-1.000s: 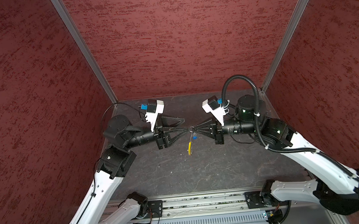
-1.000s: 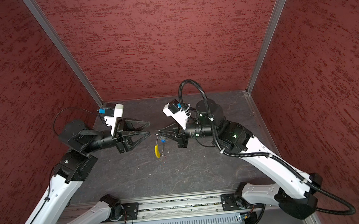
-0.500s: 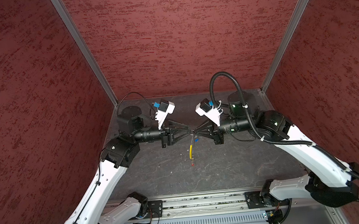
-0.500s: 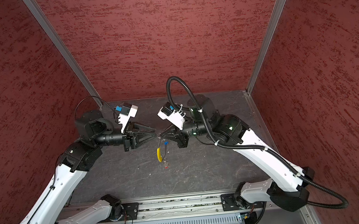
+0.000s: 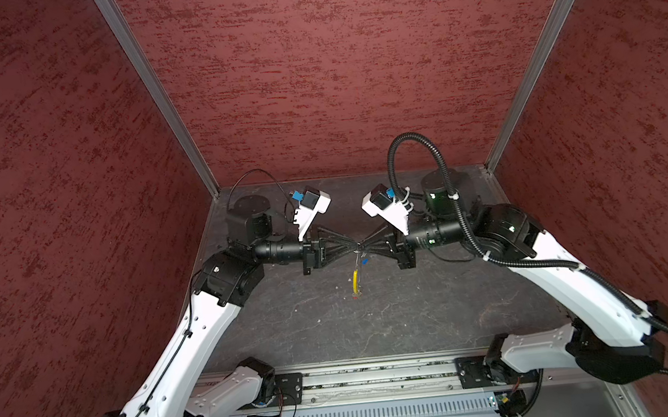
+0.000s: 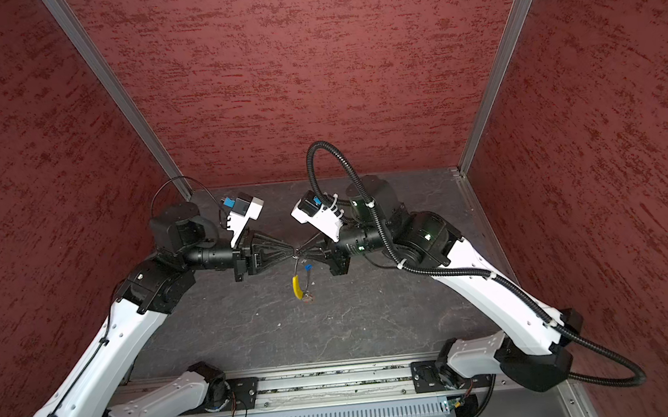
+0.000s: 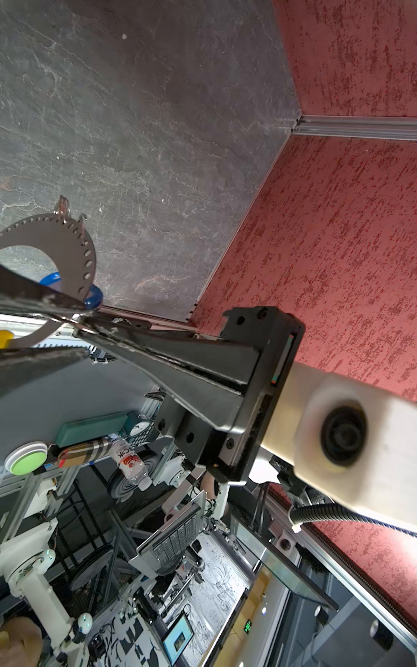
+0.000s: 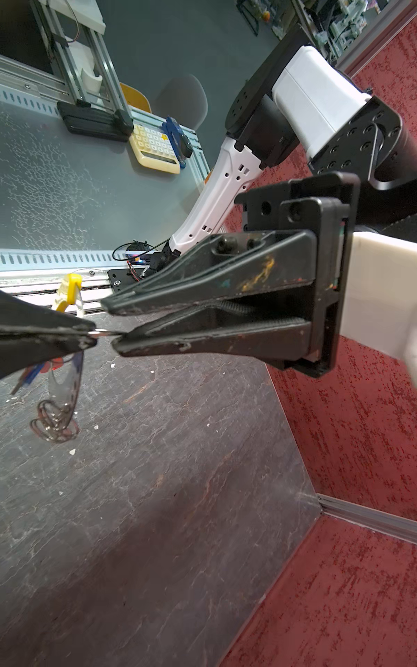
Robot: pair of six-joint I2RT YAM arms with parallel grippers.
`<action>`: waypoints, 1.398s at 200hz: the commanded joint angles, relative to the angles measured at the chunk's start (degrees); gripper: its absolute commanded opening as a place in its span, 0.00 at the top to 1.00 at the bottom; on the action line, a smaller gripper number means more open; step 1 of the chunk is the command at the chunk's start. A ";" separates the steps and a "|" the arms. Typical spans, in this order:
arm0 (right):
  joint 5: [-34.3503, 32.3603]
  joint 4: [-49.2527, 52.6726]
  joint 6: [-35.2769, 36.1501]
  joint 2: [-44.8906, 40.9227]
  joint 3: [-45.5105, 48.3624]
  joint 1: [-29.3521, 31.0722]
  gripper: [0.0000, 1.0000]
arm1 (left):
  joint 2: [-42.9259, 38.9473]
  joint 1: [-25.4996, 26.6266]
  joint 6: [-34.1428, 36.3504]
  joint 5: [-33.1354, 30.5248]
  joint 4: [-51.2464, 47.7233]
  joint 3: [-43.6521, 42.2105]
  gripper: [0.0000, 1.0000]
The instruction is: Remove the keys from the keyring
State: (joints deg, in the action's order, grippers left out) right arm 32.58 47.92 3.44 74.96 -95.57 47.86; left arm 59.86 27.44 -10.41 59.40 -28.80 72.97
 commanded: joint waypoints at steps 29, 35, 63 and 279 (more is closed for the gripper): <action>-2.80 -1.68 0.79 -0.37 -2.07 0.30 1.00 | 0.09 0.24 1.01 2.39 0.28 0.70 0.82; -2.88 -1.76 0.71 -0.28 -2.15 0.30 1.00 | 0.09 0.21 1.01 2.56 0.37 0.70 0.82; -4.21 -2.04 0.18 -0.06 -2.13 0.31 1.00 | -0.15 0.31 0.92 2.81 0.59 0.68 0.88; -6.86 -10.07 -3.00 -2.93 0.81 0.48 0.88 | -3.69 -0.37 -4.82 1.53 15.16 -4.38 1.00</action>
State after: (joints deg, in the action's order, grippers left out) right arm 28.69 45.69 0.45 74.50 -96.01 48.34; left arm 58.30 26.98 -12.62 60.01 -20.53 69.95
